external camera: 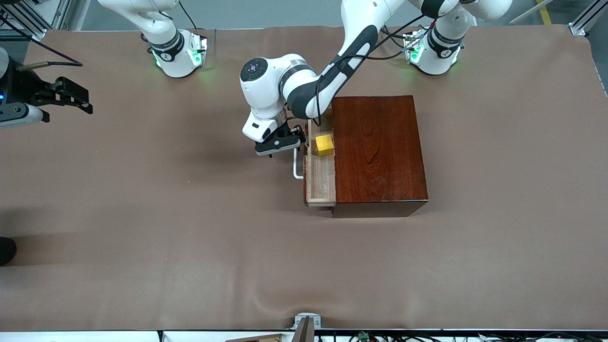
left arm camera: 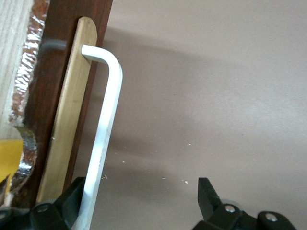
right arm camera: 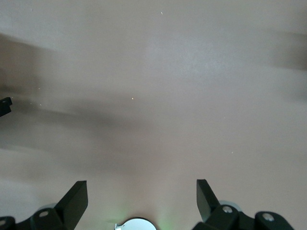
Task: Open drawer, take yellow block, close drawer
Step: 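Pull the drawer open by its handle with the left gripper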
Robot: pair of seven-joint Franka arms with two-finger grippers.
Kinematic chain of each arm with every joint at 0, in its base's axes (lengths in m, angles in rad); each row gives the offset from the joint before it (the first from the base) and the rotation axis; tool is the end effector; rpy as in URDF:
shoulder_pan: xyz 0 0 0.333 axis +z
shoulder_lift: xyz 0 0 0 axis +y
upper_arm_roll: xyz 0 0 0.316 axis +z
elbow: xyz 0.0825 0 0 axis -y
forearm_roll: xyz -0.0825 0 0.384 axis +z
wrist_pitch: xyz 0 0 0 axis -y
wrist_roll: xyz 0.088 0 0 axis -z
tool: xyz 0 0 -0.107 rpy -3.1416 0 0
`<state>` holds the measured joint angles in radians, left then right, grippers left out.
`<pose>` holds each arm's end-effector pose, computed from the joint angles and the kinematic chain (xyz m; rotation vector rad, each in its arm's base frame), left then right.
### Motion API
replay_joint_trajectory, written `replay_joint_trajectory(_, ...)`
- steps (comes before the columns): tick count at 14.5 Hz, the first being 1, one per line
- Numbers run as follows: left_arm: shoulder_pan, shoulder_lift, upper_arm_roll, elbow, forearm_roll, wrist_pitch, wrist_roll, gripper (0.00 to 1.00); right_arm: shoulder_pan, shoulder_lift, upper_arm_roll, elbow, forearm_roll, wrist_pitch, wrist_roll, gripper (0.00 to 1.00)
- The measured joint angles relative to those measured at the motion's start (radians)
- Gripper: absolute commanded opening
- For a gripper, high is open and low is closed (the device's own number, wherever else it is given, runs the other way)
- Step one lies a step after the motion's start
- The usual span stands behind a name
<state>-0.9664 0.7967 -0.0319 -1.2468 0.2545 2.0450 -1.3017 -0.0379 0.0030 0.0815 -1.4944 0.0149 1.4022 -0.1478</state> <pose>0.4242 -0.6212 0.2881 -3.0324 -0.2991 -0.2855 0.5372 0.0252 0.6443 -3.1036 -0.3008 0.1471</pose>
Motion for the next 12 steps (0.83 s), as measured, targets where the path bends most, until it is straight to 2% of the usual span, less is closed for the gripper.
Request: replay_joint_trajectory(12, -0.012, 0.000, 0.005, 0.002, 0.001, 0.055, -0.035, 1.00, -0.005, 0.026, -0.017, 0.011, 0.000, 0.041, 0.000, 1.00)
